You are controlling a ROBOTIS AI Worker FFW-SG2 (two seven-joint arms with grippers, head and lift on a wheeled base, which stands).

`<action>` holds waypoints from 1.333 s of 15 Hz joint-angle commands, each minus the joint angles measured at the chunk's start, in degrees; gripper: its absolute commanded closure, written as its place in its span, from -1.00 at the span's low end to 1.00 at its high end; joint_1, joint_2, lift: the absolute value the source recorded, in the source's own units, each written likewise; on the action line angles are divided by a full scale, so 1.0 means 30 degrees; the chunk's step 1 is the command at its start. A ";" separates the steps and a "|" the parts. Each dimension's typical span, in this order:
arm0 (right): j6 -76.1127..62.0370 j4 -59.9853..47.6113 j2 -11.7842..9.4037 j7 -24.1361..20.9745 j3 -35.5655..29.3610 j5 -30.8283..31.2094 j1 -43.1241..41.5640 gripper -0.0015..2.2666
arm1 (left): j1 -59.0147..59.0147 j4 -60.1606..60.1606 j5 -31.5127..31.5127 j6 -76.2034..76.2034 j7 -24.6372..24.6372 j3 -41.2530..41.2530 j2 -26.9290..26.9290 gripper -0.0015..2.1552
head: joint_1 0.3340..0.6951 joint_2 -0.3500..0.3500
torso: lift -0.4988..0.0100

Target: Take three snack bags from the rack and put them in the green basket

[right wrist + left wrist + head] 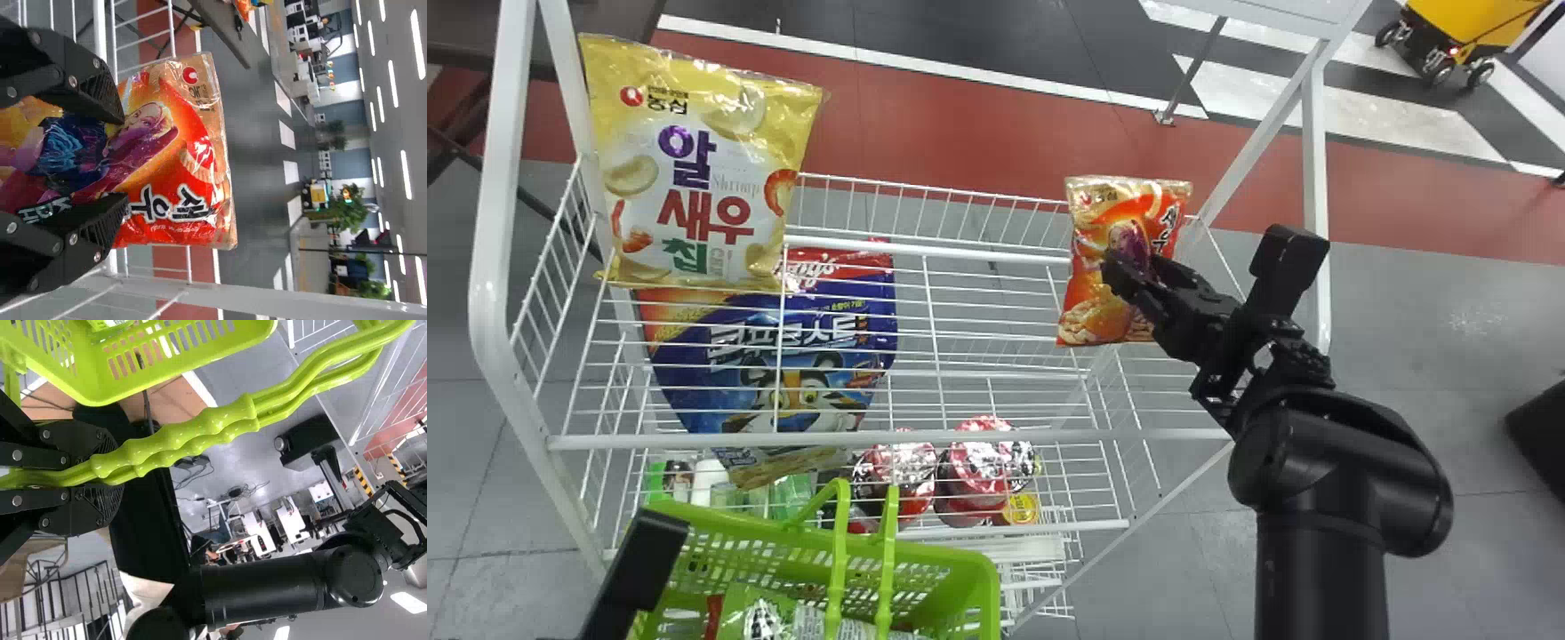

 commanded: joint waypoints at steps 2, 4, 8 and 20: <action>-0.0725 -0.0616 -0.0003 0.1271 -0.0557 -0.0188 0.0669 0.75 | 0.0076 -0.0026 0.0117 0.0007 0.0080 -0.0001 0.0004 0.63 | 1.00 -1.00 | 0.90; -0.0490 -0.2081 0.0026 0.1564 -0.0821 -0.0481 0.1577 0.75 | 0.0134 -0.0114 0.0176 0.0007 0.0197 -0.0031 0.0034 0.63 | 1.00 -1.00 | 0.90; 0.5135 -0.7032 0.0026 0.3732 -0.1494 -0.1858 0.3335 0.75 | 0.0310 -0.0583 0.0615 0.0358 0.1135 0.0057 0.0034 0.63 | 1.00 -1.00 | 0.90; 1.9178 -1.4825 0.0671 0.3761 -0.1319 -0.5930 0.8784 0.75 | 0.0603 -0.1374 0.3779 0.0007 0.2541 0.2987 -0.0259 0.63 | 1.00 -1.00 | 0.90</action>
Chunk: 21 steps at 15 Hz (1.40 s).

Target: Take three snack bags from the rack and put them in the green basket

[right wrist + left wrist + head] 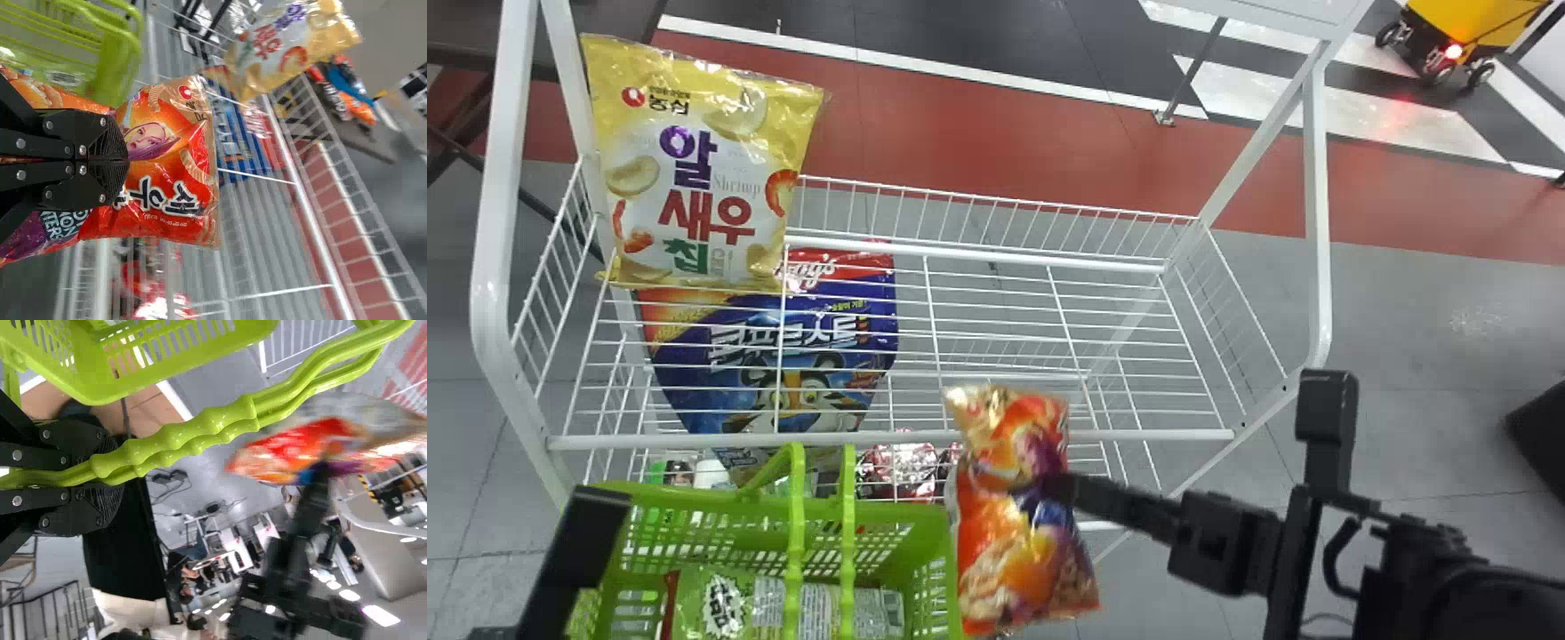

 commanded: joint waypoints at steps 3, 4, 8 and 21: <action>0.0308 0.0530 0.0002 -0.0106 0.1661 -0.1392 0.1013 0.75 | 0.0000 -0.0072 0.0833 -0.0098 -0.0065 0.0530 -0.0023 0.63 | 1.00 -1.00 | 0.90; 0.0308 0.0648 0.0002 -0.0194 0.2364 -0.1626 0.1160 0.75 | 0.0000 -0.0072 0.0804 -0.0157 -0.0036 0.0413 -0.0023 0.63 | 1.00 -1.00 | 0.90; 0.0308 0.0911 -0.0027 -0.0956 0.5118 -0.1509 0.1658 0.75 | 0.0088 -0.0072 0.0774 -0.0216 -0.0065 0.0325 -0.0052 0.63 | 1.00 -1.00 | 0.90; -1.0396 0.2581 -0.0349 -0.2538 0.7696 0.3676 0.2771 -0.95 | 0.0322 0.0016 0.0569 -0.0391 -0.0153 -0.0056 -0.0052 0.63 | 1.00 -1.00 | 0.90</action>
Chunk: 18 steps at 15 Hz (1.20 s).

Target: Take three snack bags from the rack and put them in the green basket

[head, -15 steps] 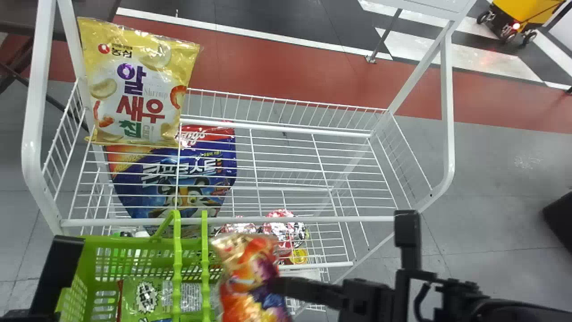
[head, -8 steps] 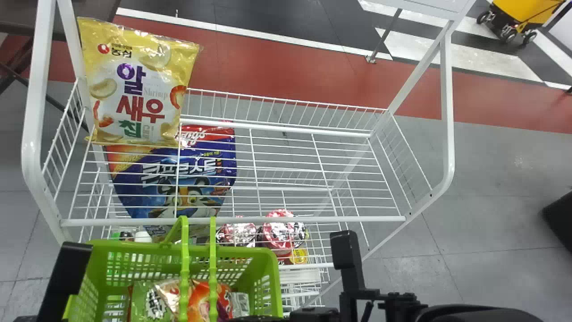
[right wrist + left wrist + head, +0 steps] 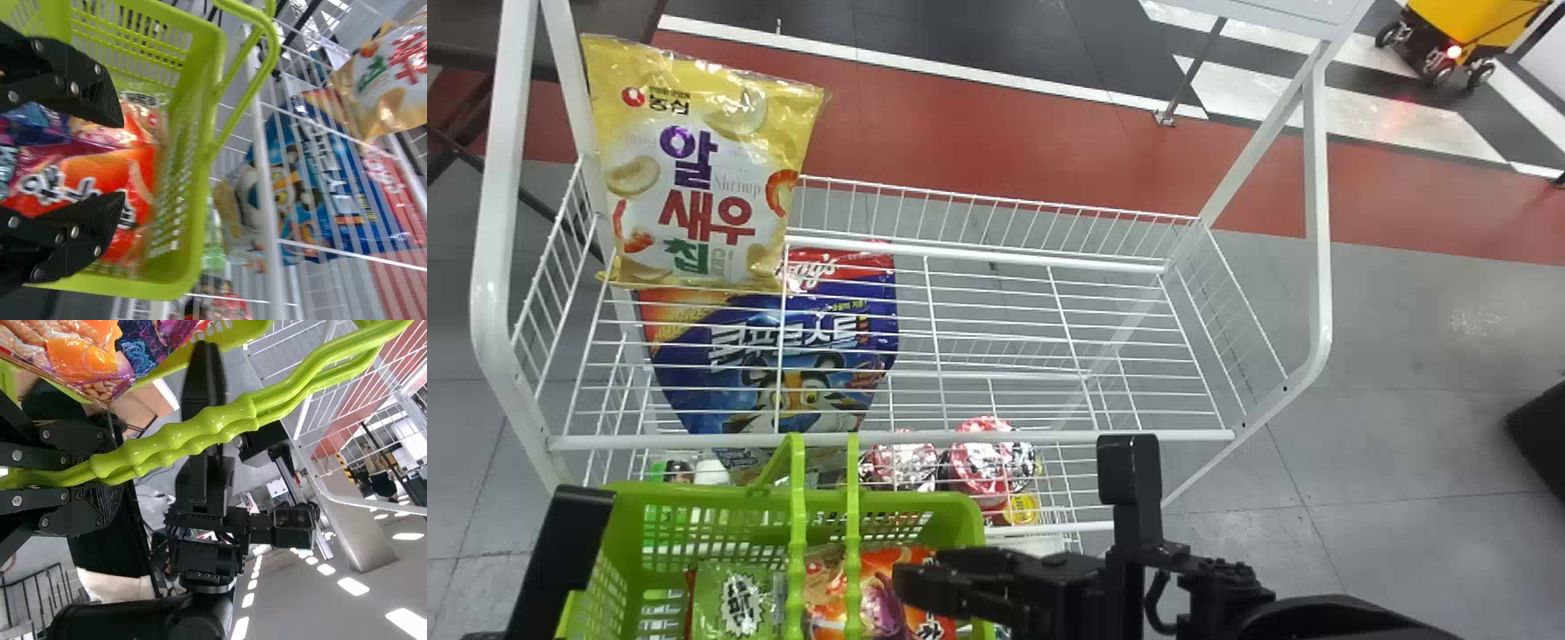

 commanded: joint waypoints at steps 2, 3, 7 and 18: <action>-0.9168 -0.0424 0.0027 -0.1759 0.0807 0.0921 0.1788 -0.94 | -0.0121 0.0157 -0.0363 -0.0056 -0.0251 -0.0228 0.0027 0.63 | 1.00 -1.00 | 0.90; -1.2039 -0.0570 0.0027 -0.2491 0.1012 0.0921 0.2404 -0.92 | -0.0121 0.0157 -0.0773 -0.0173 -0.0426 -0.0491 0.0056 0.63 | 1.00 -1.00 | 0.90; -1.8660 -0.0541 0.0115 -0.5216 0.1861 0.0891 0.4249 -0.90 | 0.0172 0.0070 -0.1183 0.0002 -0.0426 -0.0931 0.0202 0.63 | 1.00 -1.00 | 0.90; -2.1062 0.0543 0.0748 -0.6710 0.2301 0.0774 0.6066 -0.90 | 0.0933 -0.0106 -0.1329 0.0354 -0.0309 -0.1048 0.0232 0.63 | 1.00 -1.00 | 0.90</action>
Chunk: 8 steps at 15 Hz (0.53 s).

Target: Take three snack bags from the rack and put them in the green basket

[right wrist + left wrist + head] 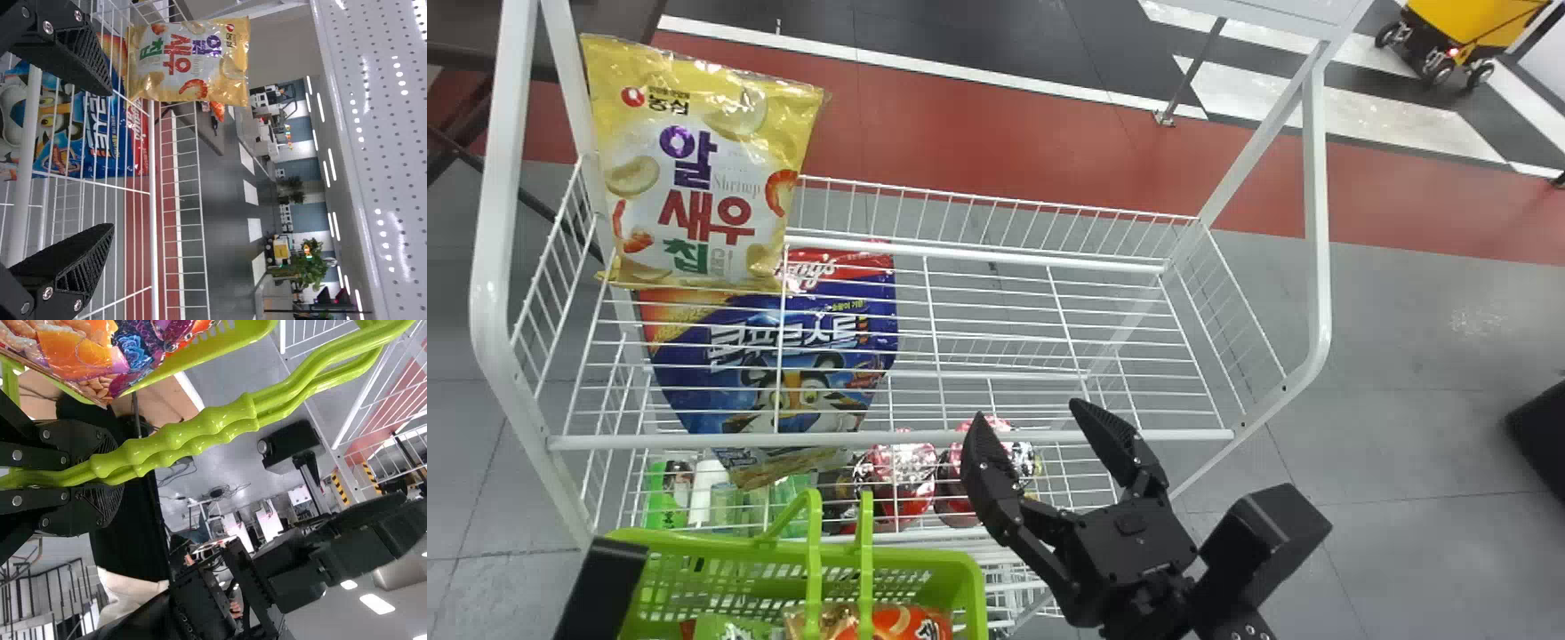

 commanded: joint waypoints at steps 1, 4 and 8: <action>-0.0522 -0.0059 0.0017 -0.0027 0.0040 0.0016 0.0078 -0.90 | 0.0105 -0.0127 0.0002 -0.0015 0.0003 0.0068 -0.0003 0.63 | 1.00 -1.00 | 0.90; -0.0874 -0.0088 0.0017 -0.0027 0.0215 0.0074 0.0107 -0.90 | 0.0368 -0.0420 0.0002 0.0044 -0.0026 0.0185 0.0027 0.63 | 1.00 -1.00 | 0.90; -0.1635 -0.0117 0.0017 -0.0115 0.0420 0.0191 0.0195 -0.90 | 0.0749 -0.0713 0.0002 0.0102 -0.0202 0.0536 0.0056 0.63 | 1.00 -1.00 | 0.90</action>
